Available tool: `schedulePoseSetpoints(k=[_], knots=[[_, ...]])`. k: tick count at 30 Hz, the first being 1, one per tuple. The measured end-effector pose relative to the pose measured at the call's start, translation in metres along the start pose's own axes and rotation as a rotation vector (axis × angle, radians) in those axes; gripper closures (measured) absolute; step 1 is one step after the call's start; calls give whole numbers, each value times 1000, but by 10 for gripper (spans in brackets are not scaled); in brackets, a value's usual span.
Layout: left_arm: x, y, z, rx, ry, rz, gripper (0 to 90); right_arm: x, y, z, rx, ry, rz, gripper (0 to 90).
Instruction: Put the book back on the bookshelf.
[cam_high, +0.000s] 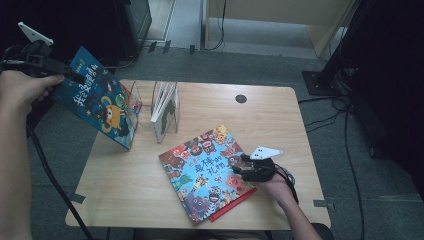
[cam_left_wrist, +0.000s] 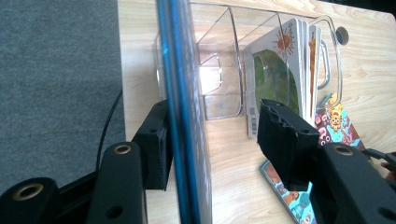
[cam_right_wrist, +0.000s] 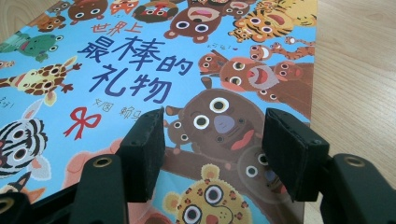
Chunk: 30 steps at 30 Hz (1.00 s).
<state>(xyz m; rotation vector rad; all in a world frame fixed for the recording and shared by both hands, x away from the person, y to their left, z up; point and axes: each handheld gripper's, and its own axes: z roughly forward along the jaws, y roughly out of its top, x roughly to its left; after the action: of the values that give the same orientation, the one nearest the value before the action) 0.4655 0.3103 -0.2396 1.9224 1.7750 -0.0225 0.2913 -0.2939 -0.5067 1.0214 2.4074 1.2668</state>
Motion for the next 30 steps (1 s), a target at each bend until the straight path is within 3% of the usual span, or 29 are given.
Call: schedulePoseSetpoints(k=[11,16,22,30], knots=[[-14,-20,-41,-58,17,8,434,-4,0,-2,-4,16,33,416],[-26,-32,-54,-91,25,51,436,-3,0,-2,1,16,29,416],[-42,-44,-59,-134,-3,91,443,-5,3,-5,16,7,19,416],[-58,-62,-41,-107,22,125,434,-6,5,-4,23,9,20,416]])
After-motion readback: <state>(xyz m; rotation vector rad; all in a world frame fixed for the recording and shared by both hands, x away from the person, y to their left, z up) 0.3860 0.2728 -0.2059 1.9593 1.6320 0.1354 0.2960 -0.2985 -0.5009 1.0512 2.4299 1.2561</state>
